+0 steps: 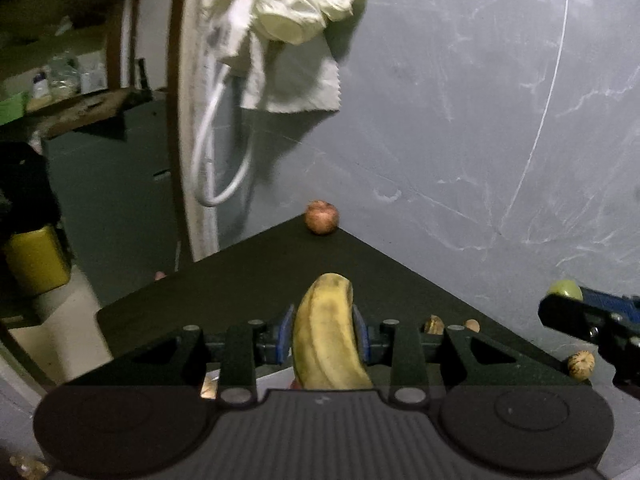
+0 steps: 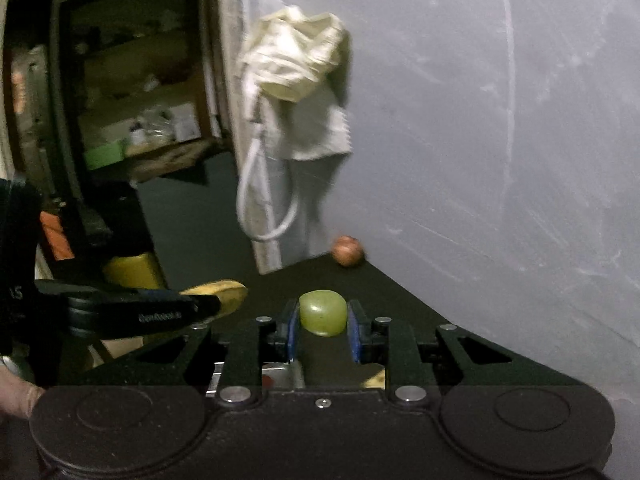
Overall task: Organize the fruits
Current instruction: 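Carry the banana into the tray with the left tool while the right tool places the grape there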
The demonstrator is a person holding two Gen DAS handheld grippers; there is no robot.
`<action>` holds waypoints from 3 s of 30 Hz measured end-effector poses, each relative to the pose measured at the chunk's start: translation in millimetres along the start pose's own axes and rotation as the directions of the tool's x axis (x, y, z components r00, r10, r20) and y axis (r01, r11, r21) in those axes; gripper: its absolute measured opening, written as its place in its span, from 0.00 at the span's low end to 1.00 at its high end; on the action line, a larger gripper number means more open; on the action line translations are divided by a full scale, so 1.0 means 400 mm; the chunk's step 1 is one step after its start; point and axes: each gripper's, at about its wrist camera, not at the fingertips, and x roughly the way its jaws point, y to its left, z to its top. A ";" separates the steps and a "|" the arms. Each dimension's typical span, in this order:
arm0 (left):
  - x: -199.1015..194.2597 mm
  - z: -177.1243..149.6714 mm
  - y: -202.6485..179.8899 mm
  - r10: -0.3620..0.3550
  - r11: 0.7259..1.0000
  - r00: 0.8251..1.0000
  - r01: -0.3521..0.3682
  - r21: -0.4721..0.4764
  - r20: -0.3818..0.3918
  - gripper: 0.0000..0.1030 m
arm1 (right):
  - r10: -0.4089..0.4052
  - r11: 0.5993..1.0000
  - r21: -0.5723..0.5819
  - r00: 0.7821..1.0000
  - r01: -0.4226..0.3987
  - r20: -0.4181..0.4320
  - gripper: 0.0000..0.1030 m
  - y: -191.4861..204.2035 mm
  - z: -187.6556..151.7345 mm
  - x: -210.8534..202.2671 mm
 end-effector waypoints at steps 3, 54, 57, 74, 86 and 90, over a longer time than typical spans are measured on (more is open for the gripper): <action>-0.052 -0.022 0.016 0.025 0.999 1.000 -0.024 -0.021 0.013 0.33 | 0.044 0.999 -0.027 0.999 -0.044 0.006 0.25 0.037 -0.002 -0.026; 0.218 -0.298 0.196 -0.007 1.000 0.983 0.009 0.014 -0.184 0.33 | 0.106 0.982 -0.094 0.892 -0.163 -0.439 0.25 0.149 -0.231 0.493; 0.217 -0.305 0.204 -0.011 1.000 0.983 0.010 -0.006 -0.184 0.33 | 0.101 0.981 -0.104 0.886 -0.164 -0.452 0.25 0.154 -0.245 0.508; 0.219 -0.298 0.209 -0.015 1.000 0.981 0.009 -0.030 -0.195 0.34 | 0.081 0.974 -0.146 0.872 -0.171 -0.483 0.27 0.168 -0.276 0.538; 0.214 -0.280 0.209 -0.004 0.999 0.984 -0.002 -0.035 -0.177 0.41 | 0.093 0.978 -0.122 0.875 -0.170 -0.474 0.37 0.160 -0.263 0.528; 0.207 -0.275 0.205 0.000 0.999 0.985 -0.006 -0.033 -0.172 0.45 | 0.102 0.980 -0.109 0.884 -0.169 -0.456 0.40 0.152 -0.244 0.509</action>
